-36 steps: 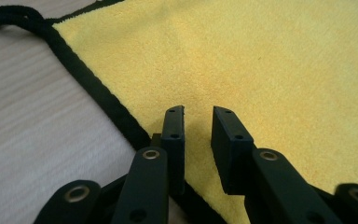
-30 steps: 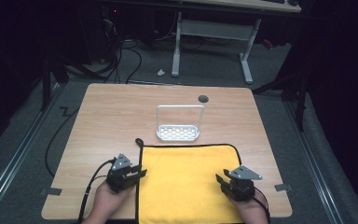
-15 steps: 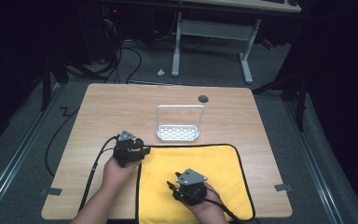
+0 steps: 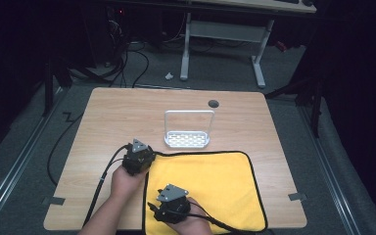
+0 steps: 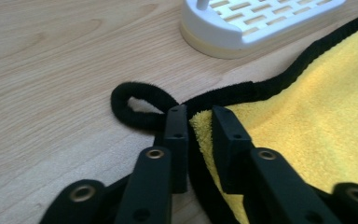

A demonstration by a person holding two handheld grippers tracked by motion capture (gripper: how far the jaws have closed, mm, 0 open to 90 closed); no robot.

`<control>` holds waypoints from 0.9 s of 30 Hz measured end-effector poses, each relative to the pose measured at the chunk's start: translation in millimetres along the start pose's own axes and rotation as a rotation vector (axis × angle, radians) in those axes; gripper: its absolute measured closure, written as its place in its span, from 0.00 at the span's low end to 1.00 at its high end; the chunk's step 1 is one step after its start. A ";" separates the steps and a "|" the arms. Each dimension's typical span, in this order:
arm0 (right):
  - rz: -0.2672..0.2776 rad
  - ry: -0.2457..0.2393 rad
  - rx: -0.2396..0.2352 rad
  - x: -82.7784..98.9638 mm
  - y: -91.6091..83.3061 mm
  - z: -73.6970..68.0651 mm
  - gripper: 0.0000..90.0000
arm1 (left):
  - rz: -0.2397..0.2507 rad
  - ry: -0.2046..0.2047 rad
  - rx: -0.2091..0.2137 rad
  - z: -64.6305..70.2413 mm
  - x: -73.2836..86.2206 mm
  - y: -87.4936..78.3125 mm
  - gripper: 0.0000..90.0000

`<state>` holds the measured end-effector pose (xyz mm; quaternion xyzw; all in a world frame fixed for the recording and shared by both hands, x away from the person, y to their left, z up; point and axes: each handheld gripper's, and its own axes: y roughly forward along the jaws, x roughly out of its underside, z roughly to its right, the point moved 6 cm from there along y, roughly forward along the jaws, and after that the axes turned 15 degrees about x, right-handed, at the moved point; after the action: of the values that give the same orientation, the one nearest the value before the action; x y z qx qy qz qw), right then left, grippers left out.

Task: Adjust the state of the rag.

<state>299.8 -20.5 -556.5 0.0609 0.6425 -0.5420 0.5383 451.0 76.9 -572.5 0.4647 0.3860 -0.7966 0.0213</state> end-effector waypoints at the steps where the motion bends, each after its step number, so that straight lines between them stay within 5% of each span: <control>1: -0.010 0.002 -0.008 -0.3 2.8 -3.6 0.50 | 0.002 -0.006 0.007 -0.1 0.1 0.0 0.91; 9: -0.049 -0.022 -0.020 -2.1 22.3 -21.7 0.45 | 0.017 -0.054 0.059 -2.7 1.3 -1.9 0.95; 19: -0.047 -0.092 0.063 -2.2 21.4 -15.4 0.90 | 0.020 -0.062 0.060 -3.5 1.8 -2.7 0.95; 27: -0.017 -0.093 0.066 -7.7 14.4 -11.0 0.94 | 0.042 -0.095 0.077 -5.6 1.2 -6.1 0.95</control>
<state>305.6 -2.4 -561.5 0.0480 0.5990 -0.5698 0.5605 452.1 85.2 -571.3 0.4348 0.3438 -0.8315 0.0382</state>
